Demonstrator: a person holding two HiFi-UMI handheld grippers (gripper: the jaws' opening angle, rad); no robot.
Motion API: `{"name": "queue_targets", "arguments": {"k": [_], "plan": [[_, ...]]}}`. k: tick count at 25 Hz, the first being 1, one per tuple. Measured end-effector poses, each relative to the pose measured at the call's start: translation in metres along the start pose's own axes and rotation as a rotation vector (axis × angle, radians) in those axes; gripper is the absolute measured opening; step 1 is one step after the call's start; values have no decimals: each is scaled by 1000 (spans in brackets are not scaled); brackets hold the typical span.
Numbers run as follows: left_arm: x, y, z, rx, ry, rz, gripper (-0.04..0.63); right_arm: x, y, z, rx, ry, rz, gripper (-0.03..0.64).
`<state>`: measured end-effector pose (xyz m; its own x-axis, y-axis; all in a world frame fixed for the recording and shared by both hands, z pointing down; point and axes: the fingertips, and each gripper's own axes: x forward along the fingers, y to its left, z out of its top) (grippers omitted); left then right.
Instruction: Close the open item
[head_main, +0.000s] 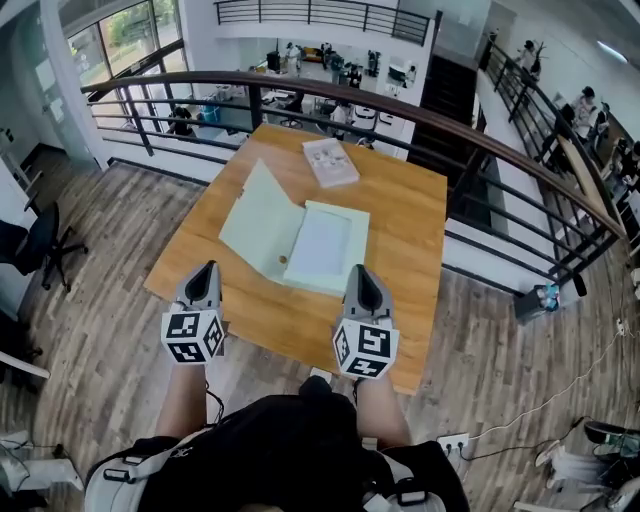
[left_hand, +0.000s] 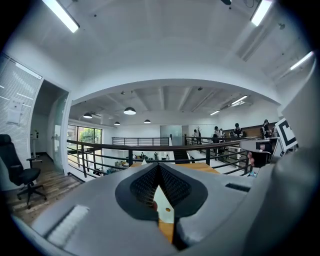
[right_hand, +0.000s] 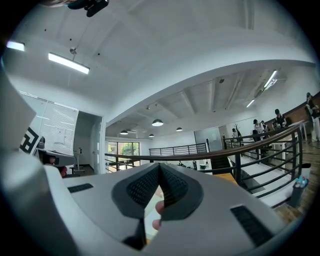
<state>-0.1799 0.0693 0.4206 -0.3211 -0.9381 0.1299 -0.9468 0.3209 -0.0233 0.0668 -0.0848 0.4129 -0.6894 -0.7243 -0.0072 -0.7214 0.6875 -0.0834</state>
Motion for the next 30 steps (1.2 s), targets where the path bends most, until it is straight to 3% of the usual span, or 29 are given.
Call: {"name": "queue_targets", "arguments": {"k": [11, 21, 30], "plan": [[127, -28, 8, 31, 56, -25, 0, 95, -71, -3, -7, 40, -22, -2], [210, -70, -4, 82, 143, -87, 0, 137, -128, -37, 54, 123, -47, -2], [242, -34, -5, 55, 139, -160, 0, 149, -118, -46, 22, 156, -153, -2]]}}
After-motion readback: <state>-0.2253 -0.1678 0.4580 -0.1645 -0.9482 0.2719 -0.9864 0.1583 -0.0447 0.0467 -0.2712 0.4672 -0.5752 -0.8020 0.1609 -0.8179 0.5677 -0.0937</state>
